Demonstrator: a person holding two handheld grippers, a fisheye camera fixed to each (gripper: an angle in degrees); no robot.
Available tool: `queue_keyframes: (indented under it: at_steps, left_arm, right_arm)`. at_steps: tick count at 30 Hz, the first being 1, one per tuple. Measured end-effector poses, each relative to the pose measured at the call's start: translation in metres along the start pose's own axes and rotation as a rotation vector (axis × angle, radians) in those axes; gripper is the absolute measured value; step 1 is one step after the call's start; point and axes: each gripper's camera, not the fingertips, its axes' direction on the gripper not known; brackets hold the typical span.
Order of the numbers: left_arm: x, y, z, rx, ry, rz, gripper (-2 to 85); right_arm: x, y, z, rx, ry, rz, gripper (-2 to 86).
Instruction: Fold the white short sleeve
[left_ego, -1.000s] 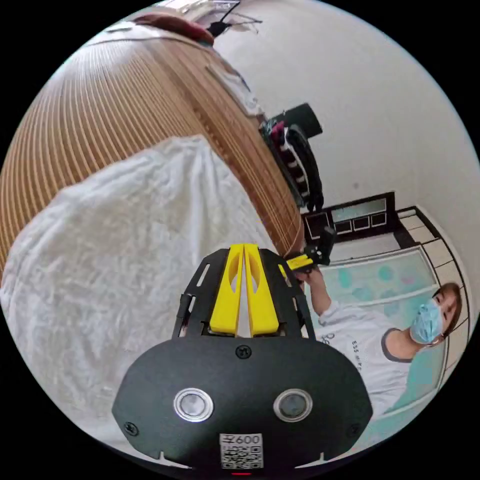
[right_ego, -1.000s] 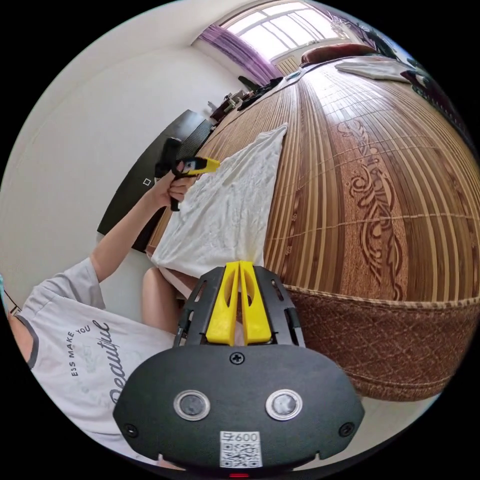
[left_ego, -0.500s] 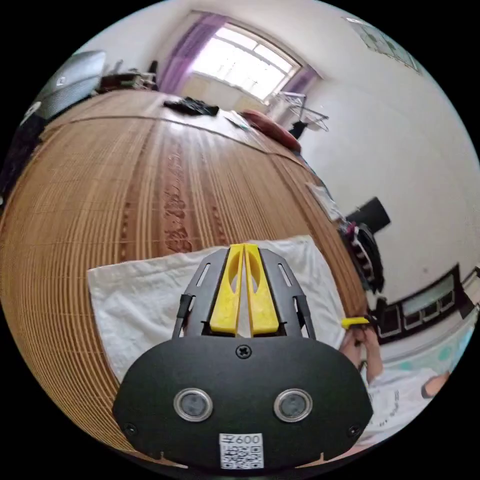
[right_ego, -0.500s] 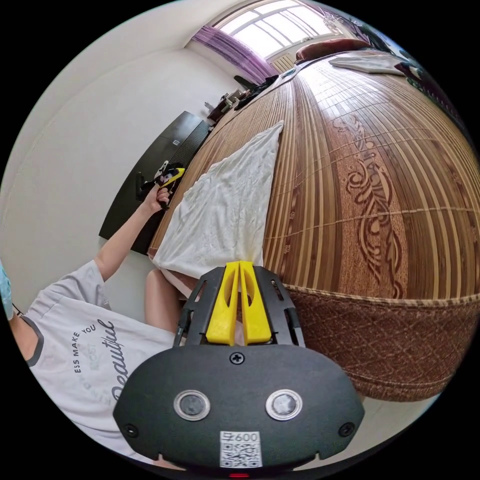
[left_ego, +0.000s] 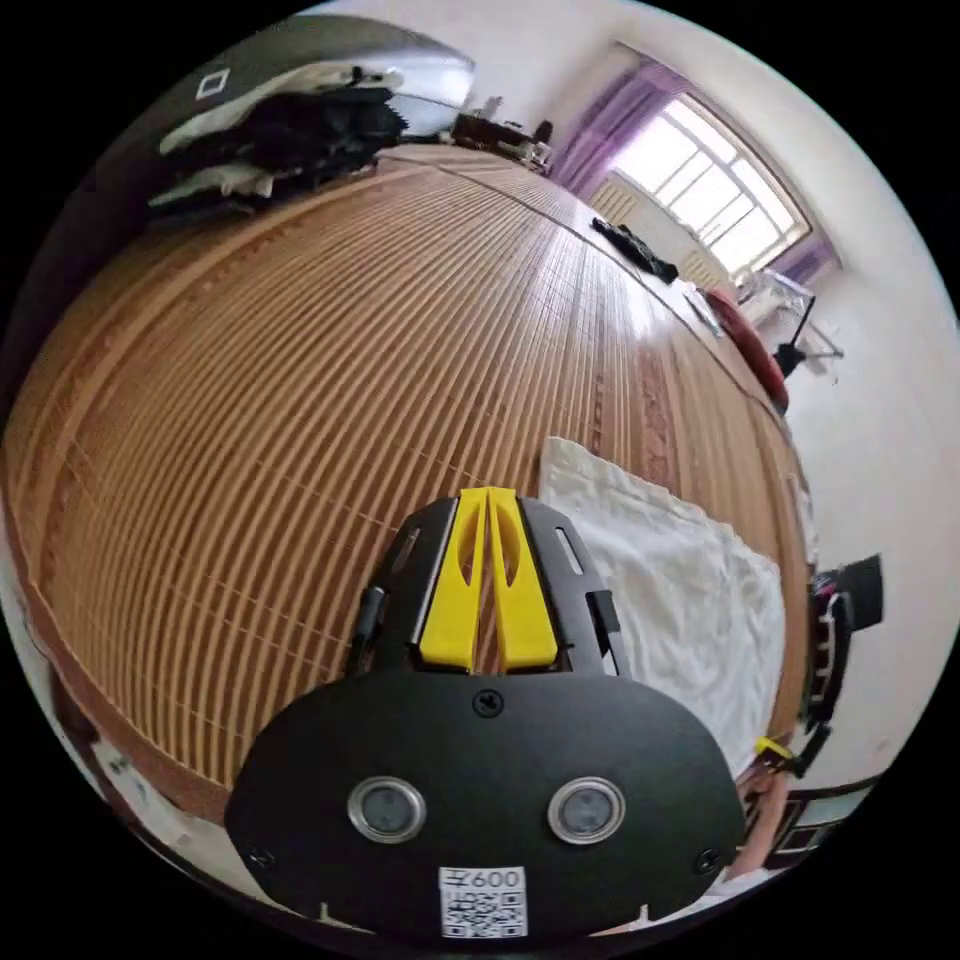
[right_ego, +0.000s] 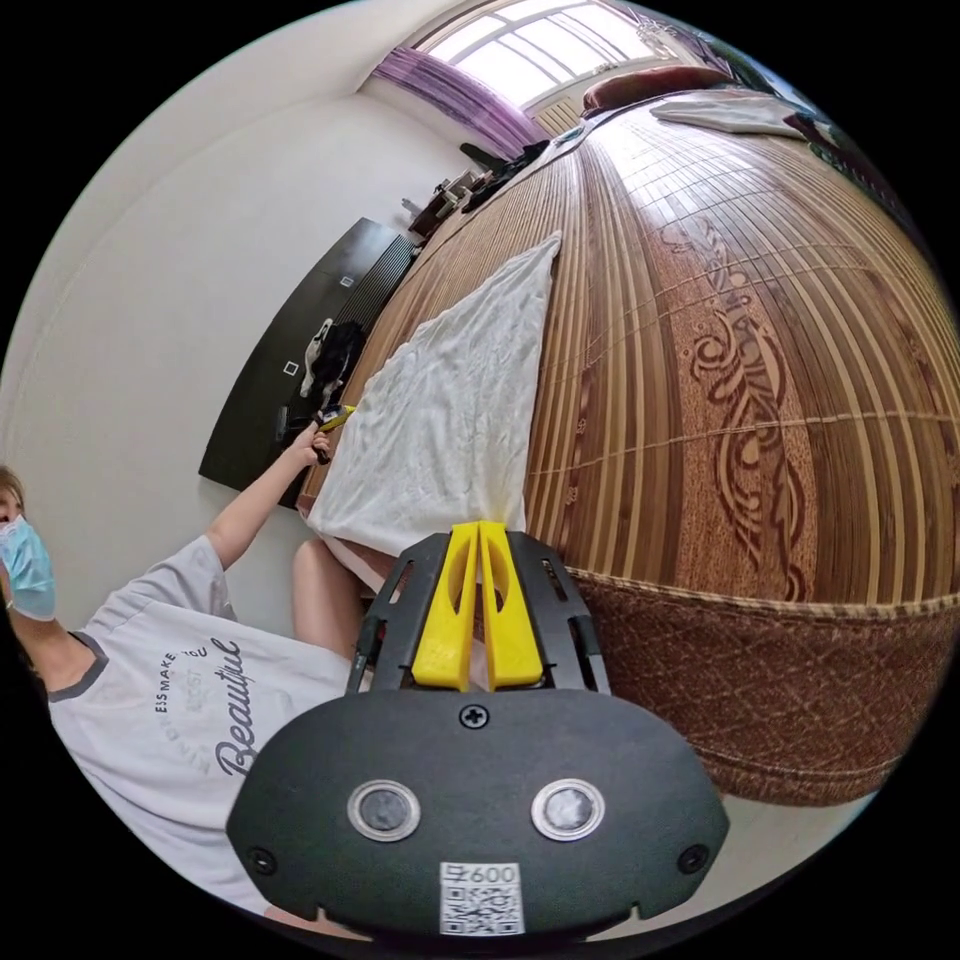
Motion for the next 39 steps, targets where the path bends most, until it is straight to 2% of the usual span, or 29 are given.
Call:
queue_keyframes:
  at_steps: [1,2,3,6,7,8,10,13,15,16,18,19,20,21,24,26,28,29,31,32,33,34,36,37,39]
  left_arm:
    - [0.037,0.004,-0.006,0.011,-0.045,0.212,0.2]
    - [0.068,0.01,-0.011,0.023,-0.015,0.38,0.2]
    - [0.086,0.013,-0.015,0.034,0.054,0.418,0.3]
    - [0.099,0.008,-0.008,0.003,0.266,0.372,0.3]
    - [0.104,0.006,0.006,-0.078,0.261,0.366,0.3]
    - [0.108,0.01,0.02,-0.154,0.142,0.36,0.4]
    - [0.103,0.017,0.017,-0.118,0.137,0.344,0.5]
    - [0.068,0.031,0.017,-0.117,0.28,0.137,0.6]
    - [0.057,0.047,0.012,-0.086,0.327,0.109,0.5]
    - [0.049,0.06,0.001,-0.043,0.286,0.059,0.5]
    - [0.038,0.092,-0.042,0.13,0.018,-0.083,0.4]
    - [0.035,0.127,-0.085,0.324,-0.191,-0.202,0.3]
    - [0.042,0.162,-0.121,0.493,-0.226,-0.177,0.3]
    - [0.056,0.192,-0.15,0.568,-0.213,-0.039,0.2]
    - [0.094,0.252,-0.186,0.476,-0.314,0.113,0.3]
    - [0.128,0.344,-0.222,0.555,-0.393,0.168,0.5]
    - [0.144,0.425,-0.244,0.728,-0.316,0.17,0.7]
    - [0.153,0.474,-0.253,0.841,-0.204,0.17,1.0]
    - [0.178,0.525,-0.253,0.886,-0.043,0.289,1.7]
    - [0.204,0.548,-0.249,0.847,-0.001,0.359,2.3]
    - [0.234,0.568,-0.243,0.812,0.003,0.448,1.6]
    - [0.251,0.577,-0.24,0.801,-0.005,0.497,1.2]
    - [0.29,0.601,-0.229,0.802,-0.021,0.555,0.8]
    - [0.306,0.612,-0.225,0.808,-0.009,0.538,0.6]
    - [0.313,0.621,-0.22,0.806,0.036,0.482,0.5]
  right_arm:
    - [0.001,0.002,0.003,0.008,-0.004,0.011,-0.9]
    - [0.001,0.003,0.005,0.01,-0.005,0.015,-0.9]
    - [0.0,0.004,0.008,0.012,-0.006,0.023,-0.9]
    - [-0.004,0.008,0.018,0.013,0.005,0.019,-0.8]
    - [-0.009,0.009,0.023,0.005,0.025,0.016,-0.8]
    - [-0.012,0.009,0.025,-0.001,0.041,0.009,-0.8]
    - [-0.028,0.015,0.036,0.001,0.108,-0.011,-0.9]
    - [-0.031,0.029,0.047,0.037,0.105,-0.004,-0.9]
    - [-0.027,0.037,0.052,0.053,0.064,0.028,-0.9]
    - [-0.027,0.04,0.057,0.05,0.054,0.033,-0.9]
    - [-0.033,0.044,0.065,0.043,0.062,0.025,-0.9]
    - [-0.038,0.049,0.071,0.045,0.072,0.016,-0.8]
    - [-0.04,0.052,0.074,0.049,0.076,0.011,-0.8]
    - [-0.046,0.059,0.08,0.06,0.087,0.002,-0.8]
    - [-0.068,0.08,0.095,0.103,0.158,-0.021,-0.8]
    - [-0.095,0.1,0.108,0.163,0.259,-0.053,-0.8]
    - [-0.146,0.143,0.128,0.34,0.442,-0.109,-0.8]
    - [-0.161,0.16,0.135,0.426,0.463,-0.166,-0.8]
    - [-0.218,0.229,0.176,0.769,0.459,-0.395,-0.8]
    - [-0.23,0.239,0.19,0.789,0.454,-0.424,-0.8]
    - [-0.255,0.243,0.224,0.709,0.456,-0.491,-0.8]
    - [-0.281,0.238,0.266,0.54,0.482,-0.554,-0.8]
    - [-0.312,0.234,0.318,0.438,0.57,-0.551,-0.8]
    - [-0.327,0.239,0.338,0.517,0.628,-0.498,-0.8]
    - [-0.348,0.26,0.36,0.687,0.635,-0.567,-0.9]
